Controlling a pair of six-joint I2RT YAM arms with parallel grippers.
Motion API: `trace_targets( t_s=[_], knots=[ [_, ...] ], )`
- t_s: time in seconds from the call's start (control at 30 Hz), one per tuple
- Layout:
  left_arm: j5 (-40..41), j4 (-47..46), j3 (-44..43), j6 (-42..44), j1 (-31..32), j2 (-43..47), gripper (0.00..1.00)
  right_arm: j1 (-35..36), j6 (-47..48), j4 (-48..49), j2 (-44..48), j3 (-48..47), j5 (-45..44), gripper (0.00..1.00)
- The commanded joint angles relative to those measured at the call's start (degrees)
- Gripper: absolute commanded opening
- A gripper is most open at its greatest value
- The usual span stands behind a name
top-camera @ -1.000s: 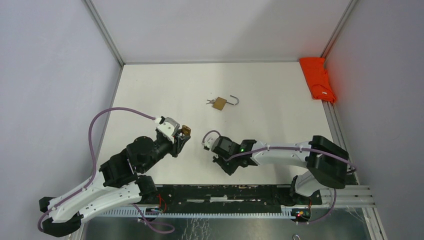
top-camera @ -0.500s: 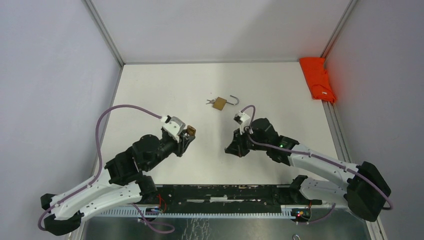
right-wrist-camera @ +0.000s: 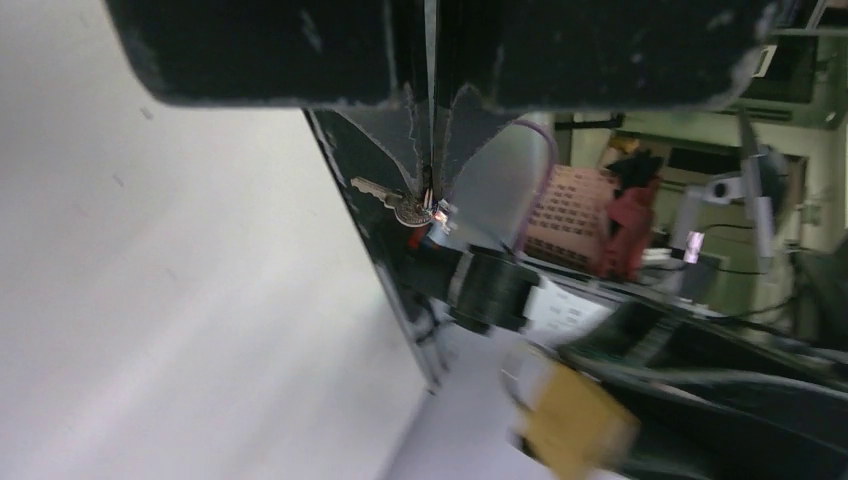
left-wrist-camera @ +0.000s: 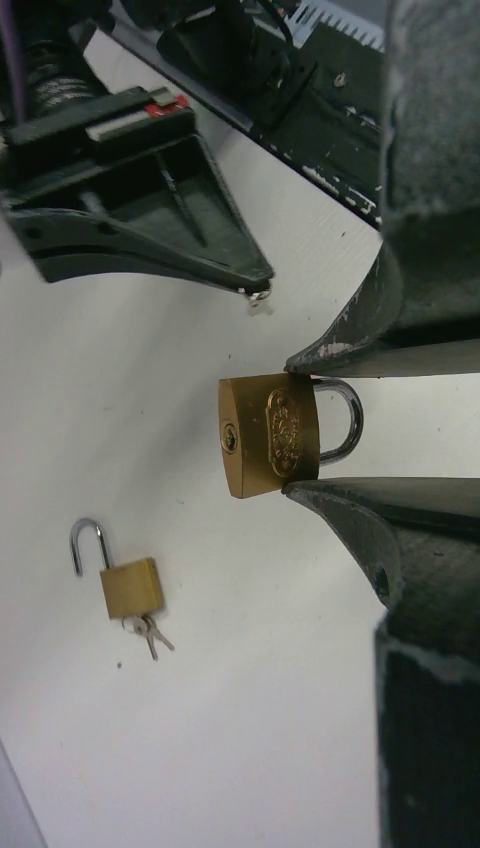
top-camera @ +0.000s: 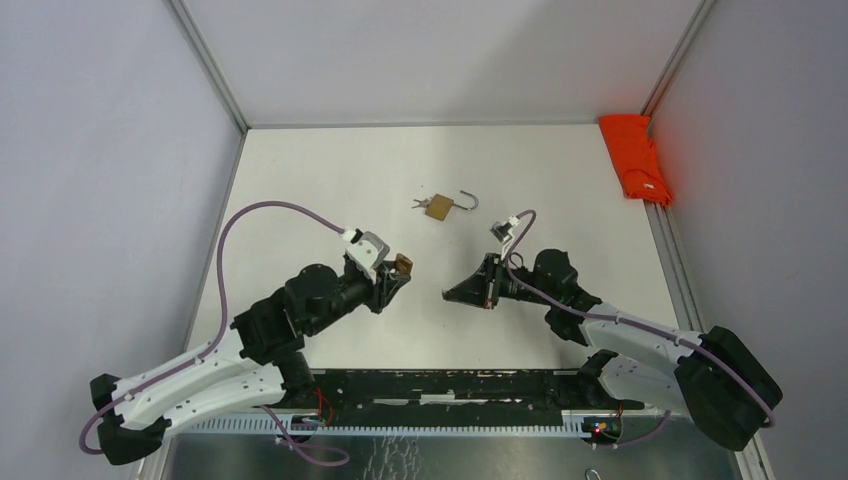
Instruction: Unlock with the key
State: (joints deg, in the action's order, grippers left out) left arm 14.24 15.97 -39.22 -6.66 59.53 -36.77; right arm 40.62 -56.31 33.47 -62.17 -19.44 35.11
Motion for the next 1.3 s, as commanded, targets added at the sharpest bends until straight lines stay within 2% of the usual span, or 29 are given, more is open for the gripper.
trace_targets(
  t_s=[0.0,0.13,0.23,0.3,0.43,0.6,0.7,0.8,0.87,0.97,1.07,1.27],
  knots=[
    [-6.7,-11.1,1.8,-3.2,-0.2,1.2,0.02,-1.1,-10.0,26.8,1.3,0.5,5.1,0.0],
    [-13.5,-14.7,2.2,-2.3,-0.2,0.4,0.02,-1.6,-11.9,34.2,2.0,-0.1,8.1,0.0],
    [-14.7,-15.8,1.7,-2.4,-0.2,-1.2,0.02,-1.9,-10.1,29.6,2.7,-1.7,9.0,0.0],
    [-8.5,-13.6,0.5,-3.2,-0.2,-2.8,0.02,-2.2,-6.7,21.9,3.0,-2.6,8.7,0.0],
    [7.0,-8.5,-0.7,-5.4,-0.1,-2.7,0.02,-2.7,-5.4,16.5,0.9,-1.3,8.1,0.0],
    [17.2,-9.9,2.0,-9.0,-0.2,4.7,0.02,-2.6,-4.3,15.8,-8.1,-1.5,6.9,0.0],
    [20.2,-8.0,1.9,-8.3,-0.1,6.3,0.02,-2.4,-1.5,11.2,-15.5,-5.1,6.8,0.0],
    [20.5,-6.9,1.7,-6.9,-0.1,6.0,0.02,-1.3,2.2,6.1,-23.1,-11.4,6.4,0.0],
    [20.2,-7.3,1.5,-5.8,-0.1,4.9,0.02,0.3,9.2,-4.6,-28.5,-18.9,4.3,0.0],
    [19.3,-8.5,1.2,-4.4,-0.2,2.7,0.02,1.9,14.2,-11.2,-34.0,-26.0,2.0,0.0],
    [18.5,-10.6,1.8,-3.8,-0.1,0.7,0.02,1.4,17.6,-14.9,-38.9,-29.1,0.9,0.0],
    [16.5,-14.4,3.8,-3.3,-0.2,-2.7,0.02,-0.8,19.4,-16.0,-45.6,-28.2,1.0,0.0]
  ],
)
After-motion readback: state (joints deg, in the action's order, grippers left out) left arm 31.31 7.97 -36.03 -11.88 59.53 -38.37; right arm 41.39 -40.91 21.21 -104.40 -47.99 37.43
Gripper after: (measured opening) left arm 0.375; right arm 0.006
